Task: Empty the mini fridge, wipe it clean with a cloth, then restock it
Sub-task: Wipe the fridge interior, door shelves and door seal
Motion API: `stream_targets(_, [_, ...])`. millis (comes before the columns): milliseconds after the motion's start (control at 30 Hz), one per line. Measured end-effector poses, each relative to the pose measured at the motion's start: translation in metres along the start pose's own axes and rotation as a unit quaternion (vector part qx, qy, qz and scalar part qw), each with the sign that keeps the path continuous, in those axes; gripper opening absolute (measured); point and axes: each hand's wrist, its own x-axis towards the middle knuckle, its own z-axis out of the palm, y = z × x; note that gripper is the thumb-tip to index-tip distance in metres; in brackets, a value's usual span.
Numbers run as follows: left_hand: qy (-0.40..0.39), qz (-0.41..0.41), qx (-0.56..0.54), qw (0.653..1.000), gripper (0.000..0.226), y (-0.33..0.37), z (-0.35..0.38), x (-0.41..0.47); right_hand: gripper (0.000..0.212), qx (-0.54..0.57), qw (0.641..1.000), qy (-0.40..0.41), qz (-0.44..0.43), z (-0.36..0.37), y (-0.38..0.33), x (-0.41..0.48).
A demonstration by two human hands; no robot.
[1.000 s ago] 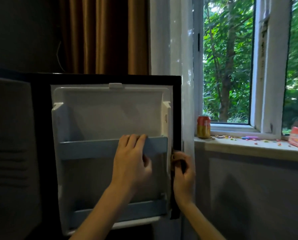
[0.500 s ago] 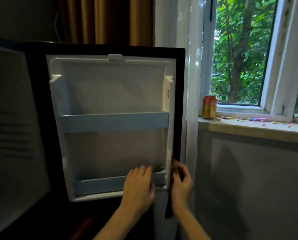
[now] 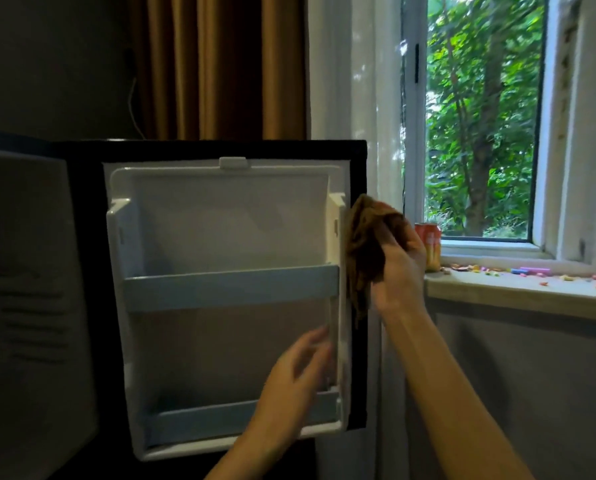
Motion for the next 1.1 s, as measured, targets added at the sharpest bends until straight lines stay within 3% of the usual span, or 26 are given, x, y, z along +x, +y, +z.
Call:
stream_targets(67, [-0.051, -0.135, -0.251, 0.957, 0.064, 0.037, 0.009, 0.005, 0.020, 0.008, 0.999, -0.034, 0.024, -0.003, -0.006, -0.016])
stream_targets(100, [-0.086, -0.152, -0.301, 0.938, 0.071, 0.054, 0.011, 0.008, 0.021, -0.005, 0.998, -0.057, 0.028, -0.005, -0.005, -0.026])
stream_targets(167, [-0.128, -0.128, -0.354, 0.917, 0.076, 0.079, 0.014, 0.008, 0.024, -0.061, 0.992, -0.109, 0.007, -0.006, -0.005, -0.043])
stream_targets(233, [-0.080, -0.095, -0.389, 0.913, 0.051, 0.090, 0.016, 0.009, 0.029, -0.136, 0.976, -0.159, -0.051, -0.010, -0.005, -0.049])
stream_targets(300, [0.033, -0.019, -0.327, 0.944, 0.023, 0.094, 0.010, 0.014, 0.030, -0.195, 0.958, -0.195, -0.079, -0.016, -0.008, -0.048])
stream_targets(367, [0.124, 0.119, -0.187, 0.967, 0.018, 0.098, -0.005, 0.022, 0.038, -0.245, 0.940, -0.223, -0.078, -0.024, -0.009, -0.043])
stream_targets(433, [0.180, 0.243, -0.038, 0.952, 0.027, 0.105, -0.024, 0.033, 0.041, -0.275, 0.938, -0.203, -0.064, -0.031, -0.006, -0.032])
stream_targets(533, [0.247, 0.272, 0.089, 0.926, 0.036, 0.117, -0.036, 0.064, 0.042, -0.271, 0.956, -0.114, -0.023, -0.026, 0.009, -0.014])
stream_targets(667, [0.233, 0.297, 0.106, 0.920, 0.045, 0.114, -0.012, 0.100, 0.049, -0.233, 0.970, -0.064, -0.003, -0.012, 0.033, -0.013])
stream_targets(900, [0.189, 0.297, 0.192, 0.916, 0.017, 0.086, 0.002, 0.104, 0.047, -0.179, 0.981, -0.068, 0.019, -0.014, 0.045, -0.015])
stream_targets(1000, [0.132, 0.254, 0.256, 0.923, 0.014, 0.087, -0.010, 0.097, 0.055, -0.169, 0.984, -0.063, 0.017, -0.016, 0.051, -0.015])
stream_targets(1100, [0.102, 0.274, 0.303, 0.907, 0.013, 0.092, -0.018, 0.090, 0.054, -0.169, 0.984, -0.058, -0.008, -0.015, 0.054, -0.020])
